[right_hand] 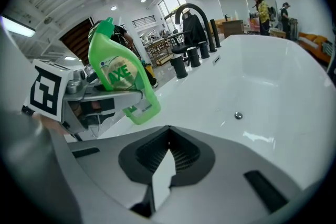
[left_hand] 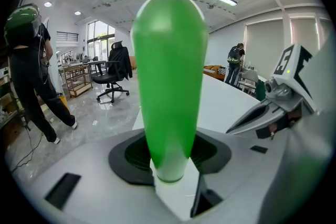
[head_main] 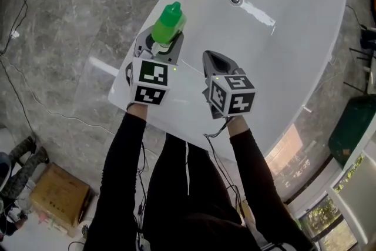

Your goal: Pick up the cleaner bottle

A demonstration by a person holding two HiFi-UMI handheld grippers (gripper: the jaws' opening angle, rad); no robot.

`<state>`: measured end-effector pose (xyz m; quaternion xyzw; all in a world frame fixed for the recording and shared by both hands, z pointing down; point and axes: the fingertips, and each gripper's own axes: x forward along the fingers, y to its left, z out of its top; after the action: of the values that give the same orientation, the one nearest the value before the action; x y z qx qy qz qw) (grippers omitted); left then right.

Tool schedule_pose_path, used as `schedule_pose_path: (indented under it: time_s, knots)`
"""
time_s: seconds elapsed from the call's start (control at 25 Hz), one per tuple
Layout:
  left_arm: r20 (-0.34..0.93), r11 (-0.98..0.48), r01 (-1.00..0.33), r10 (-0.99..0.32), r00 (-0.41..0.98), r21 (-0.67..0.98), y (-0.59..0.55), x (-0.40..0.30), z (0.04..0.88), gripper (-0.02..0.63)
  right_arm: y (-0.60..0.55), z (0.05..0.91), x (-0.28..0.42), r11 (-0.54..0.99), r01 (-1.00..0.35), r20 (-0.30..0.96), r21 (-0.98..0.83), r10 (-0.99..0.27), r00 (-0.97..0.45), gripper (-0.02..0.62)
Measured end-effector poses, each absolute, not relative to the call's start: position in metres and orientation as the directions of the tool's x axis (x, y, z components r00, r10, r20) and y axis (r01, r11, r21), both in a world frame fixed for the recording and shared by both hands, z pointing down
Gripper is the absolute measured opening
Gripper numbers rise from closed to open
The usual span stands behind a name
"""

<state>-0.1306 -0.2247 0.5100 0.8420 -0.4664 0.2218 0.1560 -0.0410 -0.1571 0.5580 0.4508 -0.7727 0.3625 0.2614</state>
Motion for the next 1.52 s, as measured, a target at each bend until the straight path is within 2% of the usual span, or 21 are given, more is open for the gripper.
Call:
schedule_pose_path:
  time_s: [0.44,1.16,1.52]
  knots:
    - [0.502,-0.573,-0.818,-0.693,0.517,0.051,-0.164,-0.098,0.482,0.192,-0.126,0.533,0.001,0.271,-0.912,0.738,-0.308,-0.537,-0.409,0.001]
    - [0.440,-0.718,-0.692,-0.600,0.668,0.071,-0.092,0.022,0.432,0.192,-0.054,0.484,0.109,0.120,-0.955,0.718,-0.272,-0.635,-0.284,0.002]
    - [0.430,-0.756,-0.651,-0.568,0.702,0.063,-0.070,0.053,0.424,0.192,-0.029,0.475,0.137,0.086,-0.963,0.708,-0.256,-0.662,-0.247,0.001]
